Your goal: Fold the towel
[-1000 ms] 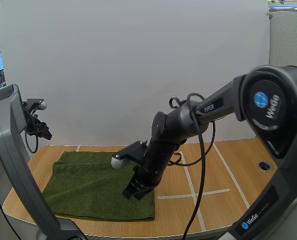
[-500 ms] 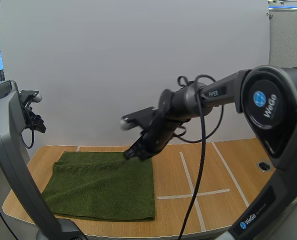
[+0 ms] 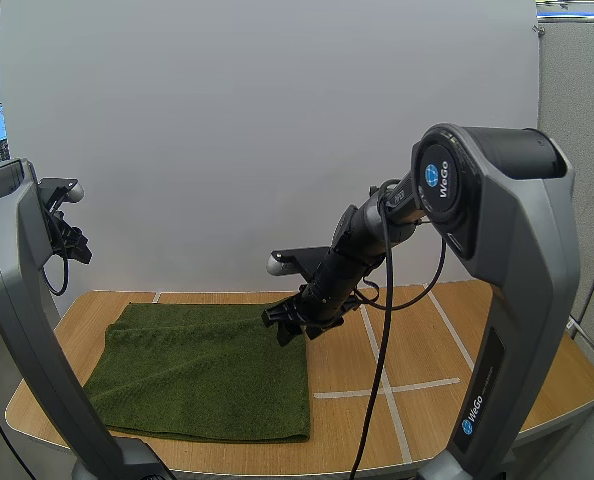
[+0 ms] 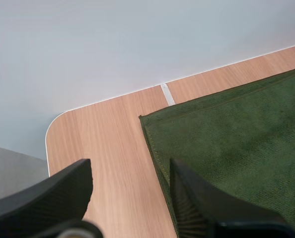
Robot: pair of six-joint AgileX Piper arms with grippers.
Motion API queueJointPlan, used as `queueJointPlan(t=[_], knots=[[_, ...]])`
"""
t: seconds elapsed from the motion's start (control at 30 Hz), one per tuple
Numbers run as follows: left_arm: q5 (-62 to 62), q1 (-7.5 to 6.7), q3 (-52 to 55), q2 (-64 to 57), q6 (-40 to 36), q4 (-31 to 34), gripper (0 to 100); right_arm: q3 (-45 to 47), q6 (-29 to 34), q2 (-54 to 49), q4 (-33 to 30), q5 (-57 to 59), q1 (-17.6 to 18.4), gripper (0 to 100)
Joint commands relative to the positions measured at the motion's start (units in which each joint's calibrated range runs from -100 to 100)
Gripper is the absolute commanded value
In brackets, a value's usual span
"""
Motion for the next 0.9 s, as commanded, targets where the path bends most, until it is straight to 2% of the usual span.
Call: queueJointPlan(t=[0.0,0.3,0.37,0.5,0.57,0.77,0.8,0.87], knots=[[0.96,0.13,0.07,-0.74,-0.78,-0.59,77,-0.37,-1.10,2.44,0.29,-1.32,-0.20,81],[0.96,0.13,0.07,-0.74,-0.78,-0.59,77,-0.37,-1.18,5.88,0.29,-3.07,-0.20,81],[0.96,0.13,0.07,-0.74,-0.78,-0.59,77,-0.37,-1.18,6.05,0.29,-3.07,-0.20,76],[0.96,0.13,0.07,-0.74,-0.78,-0.74,77,-0.37,-1.18,6.16,0.92,-3.07,-0.20,57],[0.96,0.13,0.07,-0.74,-0.78,-0.81,76,-0.37,-1.18,6.16,1.32,-3.07,-0.20,54],[0.96,0.13,0.07,-0.74,-0.78,-0.69,77,-0.37,-1.18,6.16,1.33,-3.23,-0.20,55],[0.96,0.13,0.07,-0.74,-0.78,-0.58,77,-0.37,-1.18,6.16,1.13,-3.23,-0.20,59],[0.96,0.13,0.07,-0.74,-0.78,-0.58,77,-0.37,-1.18,6.16,0.74,-3.42,-0.20,79]])
